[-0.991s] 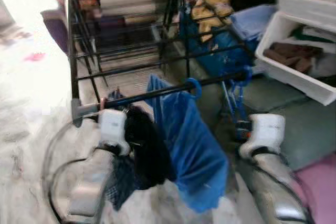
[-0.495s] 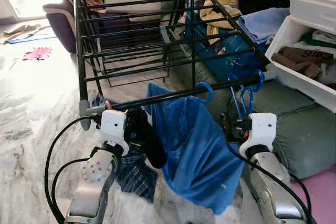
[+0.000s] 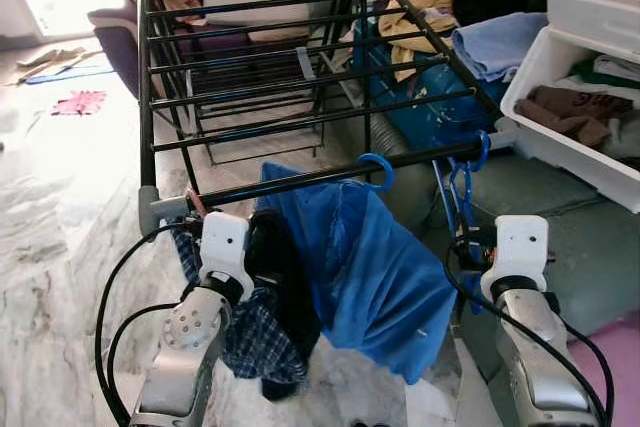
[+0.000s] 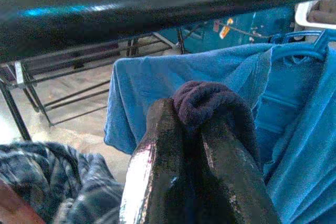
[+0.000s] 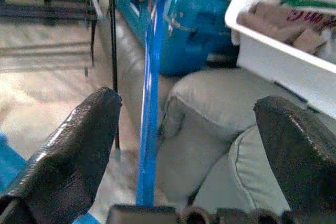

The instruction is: Hang hanger

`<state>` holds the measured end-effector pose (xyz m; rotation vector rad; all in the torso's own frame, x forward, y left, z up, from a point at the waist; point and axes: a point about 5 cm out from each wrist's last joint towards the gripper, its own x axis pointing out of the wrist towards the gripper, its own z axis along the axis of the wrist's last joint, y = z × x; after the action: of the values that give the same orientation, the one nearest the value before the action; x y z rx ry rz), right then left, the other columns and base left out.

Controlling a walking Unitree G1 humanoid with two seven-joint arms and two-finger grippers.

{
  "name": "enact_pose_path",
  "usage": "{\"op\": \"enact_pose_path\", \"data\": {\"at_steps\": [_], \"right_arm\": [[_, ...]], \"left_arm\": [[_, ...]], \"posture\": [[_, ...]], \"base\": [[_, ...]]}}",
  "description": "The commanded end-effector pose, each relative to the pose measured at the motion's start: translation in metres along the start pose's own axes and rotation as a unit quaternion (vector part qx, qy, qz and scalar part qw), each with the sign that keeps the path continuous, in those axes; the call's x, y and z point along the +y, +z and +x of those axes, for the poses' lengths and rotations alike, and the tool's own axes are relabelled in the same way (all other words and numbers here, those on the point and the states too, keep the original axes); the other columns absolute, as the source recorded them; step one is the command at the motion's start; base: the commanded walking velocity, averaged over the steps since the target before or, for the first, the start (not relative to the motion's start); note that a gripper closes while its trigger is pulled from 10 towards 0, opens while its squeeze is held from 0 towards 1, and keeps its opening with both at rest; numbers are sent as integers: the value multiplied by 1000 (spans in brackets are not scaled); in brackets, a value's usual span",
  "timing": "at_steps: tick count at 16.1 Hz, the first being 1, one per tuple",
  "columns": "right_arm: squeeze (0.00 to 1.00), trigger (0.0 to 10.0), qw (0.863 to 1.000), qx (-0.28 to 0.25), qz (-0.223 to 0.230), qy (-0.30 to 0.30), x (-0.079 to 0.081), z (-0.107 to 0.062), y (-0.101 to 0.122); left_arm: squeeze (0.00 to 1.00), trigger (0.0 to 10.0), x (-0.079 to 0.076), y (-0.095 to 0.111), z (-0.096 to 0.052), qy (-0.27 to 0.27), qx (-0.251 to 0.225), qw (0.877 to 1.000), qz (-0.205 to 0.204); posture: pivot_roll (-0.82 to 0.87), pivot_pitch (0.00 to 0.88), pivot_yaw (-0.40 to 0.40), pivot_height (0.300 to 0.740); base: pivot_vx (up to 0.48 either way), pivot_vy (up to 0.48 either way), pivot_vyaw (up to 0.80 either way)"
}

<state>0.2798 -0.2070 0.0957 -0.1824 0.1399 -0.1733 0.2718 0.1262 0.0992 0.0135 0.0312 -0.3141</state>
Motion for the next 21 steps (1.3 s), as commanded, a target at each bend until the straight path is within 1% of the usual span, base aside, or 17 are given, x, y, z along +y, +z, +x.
{"op": "enact_pose_path", "data": {"at_steps": [1, 3, 4, 5, 6, 8, 12, 14, 15, 21], "right_arm": [[0, 10000, 1000, 14, 1, -8, -2, 5, -1], [0, 10000, 998, 54, 9, 4, 2, 10, -10], [0, 7922, 997, 65, 28, 13, 6, 13, -13], [0, 3294, 997, 67, 34, 22, 8, 15, -12], [0, 0, 997, 62, 34, 25, 11, 20, -9], [0, 0, 997, 65, 36, 32, 17, 25, -6], [0, 0, 997, 67, 34, 29, 18, 30, -4], [0, 0, 996, 75, 33, 25, 18, 29, -5], [0, 0, 995, 88, 42, 17, 18, 29, -8], [0, 0, 995, 89, 42, 18, 19, 30, -8]], "left_arm": [[0, 10000, 1, 3, 0, 0, -5, 1000, 2], [0, 10000, 0, 3, 0, -2, -2, 1000, 1], [0, 10000, 0, 3, 0, -2, -1, 1000, 1], [0, 10000, -1, 3, 0, -3, -1, 1000, 1], [0, 10000, -1, 2, 0, -2, 0, 1000, -1], [0, 10000, -1, 2, 0, -2, 2, 1000, -2], [0, 10000, -3, 1, 0, -2, 5, 1000, -4], [0, 10000, -3, 0, 0, -4, 6, 1000, -4], [0, 10000, -4, 0, 1, -6, 8, 1000, -5], [0, 10000, -5, -1, 3, -10, 12, 1000, -5]], "posture": [[-3, 94, 1, 740], [-4, 95, 1, 740], [-1, 96, 0, 740], [0, 98, -1, 740], [1, 98, -2, 740], [1, 99, -5, 740], [2, 100, -8, 740], [-2, 100, -8, 740], [-3, 99, -8, 740], [-4, 94, -9, 740]], "base": [[0, 0, 0], [0, 0, 0], [0, 0, 0], [0, 0, 0], [0, 0, 0], [0, 0, 0], [0, 0, 0], [0, 0, 0], [0, 0, 0], [0, 0, 0]]}}
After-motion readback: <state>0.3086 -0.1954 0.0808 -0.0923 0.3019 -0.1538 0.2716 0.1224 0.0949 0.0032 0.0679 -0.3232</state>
